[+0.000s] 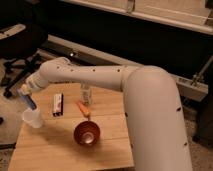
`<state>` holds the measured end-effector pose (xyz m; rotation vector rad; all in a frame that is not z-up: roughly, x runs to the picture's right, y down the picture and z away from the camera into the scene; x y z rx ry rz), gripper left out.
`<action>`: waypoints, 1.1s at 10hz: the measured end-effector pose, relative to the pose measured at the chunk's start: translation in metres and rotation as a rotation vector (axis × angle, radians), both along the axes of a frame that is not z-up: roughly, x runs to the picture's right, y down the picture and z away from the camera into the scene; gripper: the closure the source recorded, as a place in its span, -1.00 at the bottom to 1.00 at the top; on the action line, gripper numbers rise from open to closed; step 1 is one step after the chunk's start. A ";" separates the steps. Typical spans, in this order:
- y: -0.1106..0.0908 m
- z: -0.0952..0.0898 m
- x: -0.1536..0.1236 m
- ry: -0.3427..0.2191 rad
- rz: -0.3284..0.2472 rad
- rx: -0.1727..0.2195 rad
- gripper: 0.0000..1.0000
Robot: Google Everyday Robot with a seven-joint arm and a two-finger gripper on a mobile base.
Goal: Place the white sponge in the ceramic cup
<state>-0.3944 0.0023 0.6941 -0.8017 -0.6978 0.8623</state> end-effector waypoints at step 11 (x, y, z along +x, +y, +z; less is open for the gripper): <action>0.031 0.007 -0.021 -0.174 -0.029 0.196 1.00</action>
